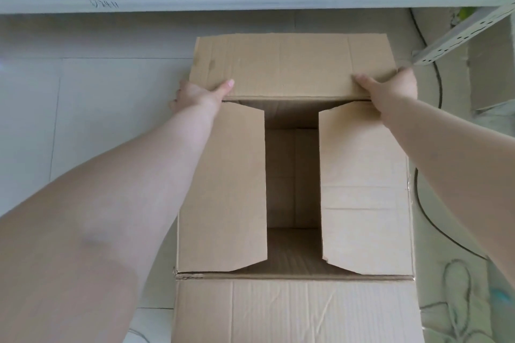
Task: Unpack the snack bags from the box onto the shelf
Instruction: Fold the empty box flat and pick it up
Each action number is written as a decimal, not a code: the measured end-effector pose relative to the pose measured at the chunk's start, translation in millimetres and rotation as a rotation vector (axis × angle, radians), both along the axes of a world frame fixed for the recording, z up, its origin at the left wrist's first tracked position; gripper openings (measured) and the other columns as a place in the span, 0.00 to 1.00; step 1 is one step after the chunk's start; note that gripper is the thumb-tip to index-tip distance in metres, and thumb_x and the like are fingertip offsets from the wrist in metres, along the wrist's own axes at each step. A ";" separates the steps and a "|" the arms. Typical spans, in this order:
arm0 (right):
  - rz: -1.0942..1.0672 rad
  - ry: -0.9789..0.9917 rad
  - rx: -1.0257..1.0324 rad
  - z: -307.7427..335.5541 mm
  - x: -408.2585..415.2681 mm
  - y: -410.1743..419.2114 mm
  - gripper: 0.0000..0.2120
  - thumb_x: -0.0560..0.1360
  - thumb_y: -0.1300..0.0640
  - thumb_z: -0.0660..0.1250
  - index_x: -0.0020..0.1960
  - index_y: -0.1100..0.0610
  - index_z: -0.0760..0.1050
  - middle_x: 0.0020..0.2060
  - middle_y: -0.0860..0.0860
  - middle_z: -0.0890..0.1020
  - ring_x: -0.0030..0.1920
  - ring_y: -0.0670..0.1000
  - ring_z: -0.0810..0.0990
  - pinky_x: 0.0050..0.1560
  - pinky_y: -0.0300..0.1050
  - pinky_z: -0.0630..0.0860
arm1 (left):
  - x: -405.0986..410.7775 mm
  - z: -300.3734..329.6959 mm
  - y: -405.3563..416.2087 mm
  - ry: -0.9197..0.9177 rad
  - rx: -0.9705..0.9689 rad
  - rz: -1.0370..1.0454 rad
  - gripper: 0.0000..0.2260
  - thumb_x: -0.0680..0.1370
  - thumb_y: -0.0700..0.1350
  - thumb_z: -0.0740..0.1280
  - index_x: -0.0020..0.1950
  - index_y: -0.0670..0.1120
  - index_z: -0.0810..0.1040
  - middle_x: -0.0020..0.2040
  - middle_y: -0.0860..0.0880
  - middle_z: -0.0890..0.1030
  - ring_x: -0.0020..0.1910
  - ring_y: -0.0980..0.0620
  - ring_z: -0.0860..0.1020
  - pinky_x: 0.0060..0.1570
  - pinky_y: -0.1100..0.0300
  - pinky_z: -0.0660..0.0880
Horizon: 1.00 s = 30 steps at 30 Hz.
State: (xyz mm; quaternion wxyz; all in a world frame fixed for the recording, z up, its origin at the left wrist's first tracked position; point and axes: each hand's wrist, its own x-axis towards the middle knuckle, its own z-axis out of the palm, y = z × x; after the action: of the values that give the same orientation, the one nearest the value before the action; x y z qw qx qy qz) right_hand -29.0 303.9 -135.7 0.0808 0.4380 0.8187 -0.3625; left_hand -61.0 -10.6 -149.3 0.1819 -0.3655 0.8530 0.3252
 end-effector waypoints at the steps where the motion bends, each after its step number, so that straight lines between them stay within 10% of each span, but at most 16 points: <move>1: -0.012 0.004 -0.001 -0.6 0.8 0.4 0.42 0.65 0.37 0.76 0.69 0.59 0.66 0.66 0.54 0.74 0.66 0.57 0.73 0.66 0.52 0.72 | -0.6 -1.4 0.9 0.012 -0.003 0.016 0.44 0.63 0.68 0.73 0.70 0.46 0.65 0.68 0.44 0.70 0.69 0.41 0.66 0.66 0.45 0.67; 6: -0.027 0.065 0.024 11.7 9.3 4.0 0.43 0.61 0.37 0.78 0.67 0.54 0.64 0.64 0.51 0.75 0.67 0.56 0.72 0.68 0.57 0.68 | 0.9 4.7 -0.2 0.129 -0.084 -0.022 0.44 0.63 0.65 0.75 0.71 0.45 0.64 0.69 0.46 0.70 0.69 0.43 0.65 0.67 0.45 0.65; 12: -0.090 0.144 -0.117 45.9 25.7 -4.4 0.53 0.51 0.31 0.75 0.68 0.52 0.61 0.64 0.52 0.73 0.67 0.57 0.69 0.68 0.58 0.68 | 3.6 39.8 -5.0 0.320 0.270 0.072 0.45 0.57 0.64 0.76 0.68 0.50 0.63 0.63 0.51 0.76 0.62 0.49 0.74 0.64 0.51 0.71; 20: -0.314 0.261 -0.565 120.5 64.0 -26.2 0.40 0.71 0.29 0.62 0.77 0.44 0.53 0.73 0.46 0.62 0.72 0.51 0.64 0.72 0.50 0.62 | 41.7 125.0 -1.3 0.256 0.675 0.404 0.24 0.71 0.71 0.61 0.57 0.56 0.64 0.59 0.59 0.70 0.60 0.54 0.69 0.66 0.48 0.66; 24: -0.501 0.169 -0.540 134.0 88.3 -42.6 0.36 0.71 0.37 0.71 0.72 0.45 0.59 0.61 0.44 0.70 0.57 0.47 0.72 0.67 0.48 0.70 | 73.7 144.4 -2.2 0.232 0.652 0.517 0.21 0.73 0.58 0.71 0.58 0.51 0.68 0.56 0.55 0.72 0.53 0.55 0.70 0.57 0.54 0.68; 27: -0.575 0.088 -0.480 120.1 107.0 -50.0 0.43 0.69 0.43 0.75 0.76 0.46 0.54 0.68 0.45 0.69 0.66 0.52 0.71 0.62 0.46 0.69 | 103.3 130.4 -4.6 0.278 0.544 0.419 0.22 0.73 0.42 0.74 0.62 0.48 0.67 0.57 0.51 0.73 0.50 0.54 0.74 0.49 0.66 0.71; 30: -0.619 -0.016 -0.381 101.2 125.2 -53.9 0.47 0.66 0.39 0.76 0.76 0.47 0.53 0.66 0.48 0.70 0.67 0.54 0.68 0.59 0.47 0.68 | 127.3 100.8 -16.6 0.245 0.357 0.267 0.34 0.70 0.45 0.76 0.72 0.47 0.65 0.65 0.50 0.72 0.57 0.52 0.77 0.57 0.63 0.72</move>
State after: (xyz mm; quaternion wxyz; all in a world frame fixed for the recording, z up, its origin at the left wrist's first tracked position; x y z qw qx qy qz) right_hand 96.2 250.0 -34.5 0.0539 0.6449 0.5647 -0.5122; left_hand 66.3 -27.2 -48.5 0.0944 -0.3949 0.7417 0.5338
